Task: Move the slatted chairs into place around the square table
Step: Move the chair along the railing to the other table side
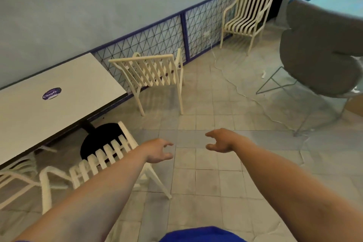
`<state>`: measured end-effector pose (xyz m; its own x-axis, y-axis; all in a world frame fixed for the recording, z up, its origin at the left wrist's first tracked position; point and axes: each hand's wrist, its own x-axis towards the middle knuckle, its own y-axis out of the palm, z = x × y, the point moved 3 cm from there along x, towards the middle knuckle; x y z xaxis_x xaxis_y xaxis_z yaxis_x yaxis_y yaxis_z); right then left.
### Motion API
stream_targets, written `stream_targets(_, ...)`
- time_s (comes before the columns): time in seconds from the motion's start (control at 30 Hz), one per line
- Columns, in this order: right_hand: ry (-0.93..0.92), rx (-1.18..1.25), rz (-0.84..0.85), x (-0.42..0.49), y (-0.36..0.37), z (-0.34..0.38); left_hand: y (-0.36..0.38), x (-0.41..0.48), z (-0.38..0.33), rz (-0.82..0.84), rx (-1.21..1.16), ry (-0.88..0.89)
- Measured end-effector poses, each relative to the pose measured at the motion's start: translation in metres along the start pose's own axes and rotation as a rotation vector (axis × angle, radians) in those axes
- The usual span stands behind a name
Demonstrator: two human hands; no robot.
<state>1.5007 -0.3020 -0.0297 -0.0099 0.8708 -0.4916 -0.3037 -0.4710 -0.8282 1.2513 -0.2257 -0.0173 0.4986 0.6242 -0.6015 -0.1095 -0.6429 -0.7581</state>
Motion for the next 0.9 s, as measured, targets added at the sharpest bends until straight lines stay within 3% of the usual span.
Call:
stream_targets(0.33,-0.054,-0.009,0.028,0.06,-0.049,-0.056,-0.048,0.072,-0.041,0.011,-0.004,0.013)
stream_targets(0.9,-0.072,-0.026,-0.015,0.285,-0.204,-0.092,-0.228,0.273,0.004,-0.073,-0.034,0.001)
